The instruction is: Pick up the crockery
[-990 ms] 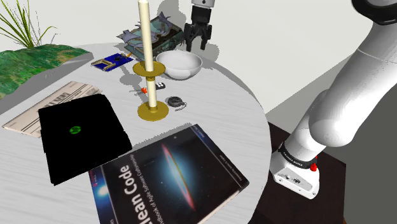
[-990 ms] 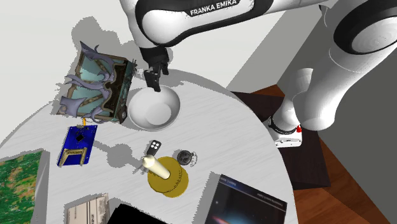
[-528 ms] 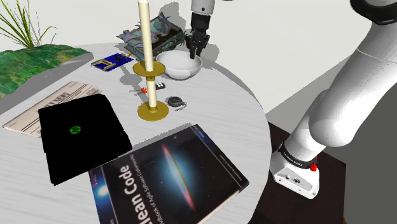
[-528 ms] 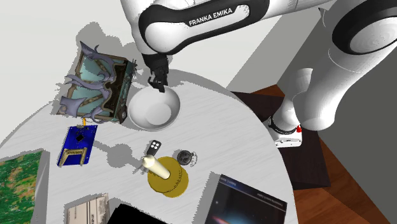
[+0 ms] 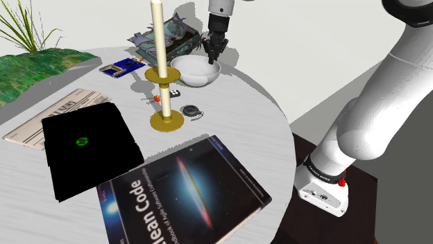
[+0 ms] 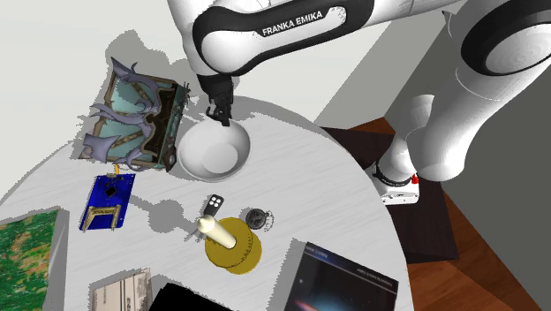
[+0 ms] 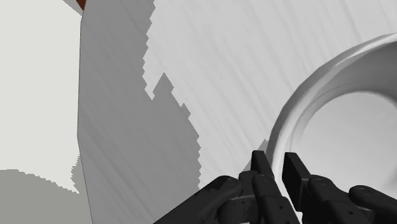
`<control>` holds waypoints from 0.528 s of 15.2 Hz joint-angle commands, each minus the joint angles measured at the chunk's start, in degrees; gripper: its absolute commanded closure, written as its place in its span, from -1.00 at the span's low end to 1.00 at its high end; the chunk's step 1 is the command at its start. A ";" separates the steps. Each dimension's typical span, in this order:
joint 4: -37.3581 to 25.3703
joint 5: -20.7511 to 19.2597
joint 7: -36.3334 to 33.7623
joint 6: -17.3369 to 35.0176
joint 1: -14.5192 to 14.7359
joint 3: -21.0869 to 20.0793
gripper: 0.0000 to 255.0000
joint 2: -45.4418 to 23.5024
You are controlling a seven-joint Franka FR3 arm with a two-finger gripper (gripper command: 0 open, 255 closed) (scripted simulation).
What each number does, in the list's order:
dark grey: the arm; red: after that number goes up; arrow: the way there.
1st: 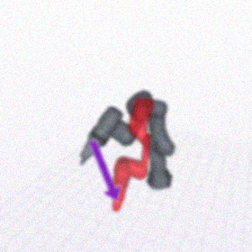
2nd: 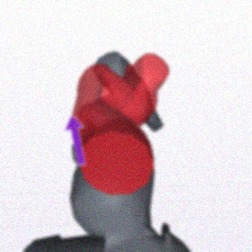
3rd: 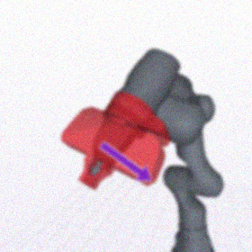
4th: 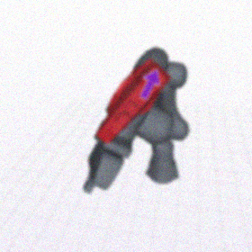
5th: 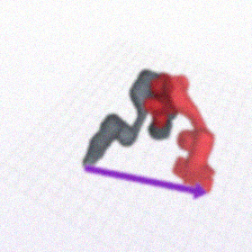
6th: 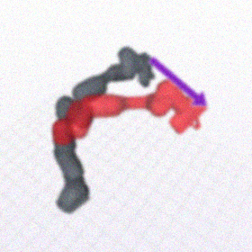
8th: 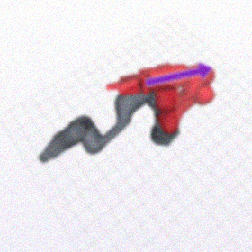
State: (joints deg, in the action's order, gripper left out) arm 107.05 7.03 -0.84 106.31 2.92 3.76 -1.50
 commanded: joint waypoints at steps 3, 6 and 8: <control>-1.93 -0.08 -0.28 -2.22 0.02 -0.02 1.00 0.22; -4.04 -0.16 -0.53 -4.48 -0.01 0.00 1.00 0.37; -5.53 -0.20 -0.68 -6.00 -0.02 0.02 1.00 0.42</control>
State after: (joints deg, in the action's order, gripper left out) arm 102.75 6.86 -1.49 101.41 2.95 3.73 -0.96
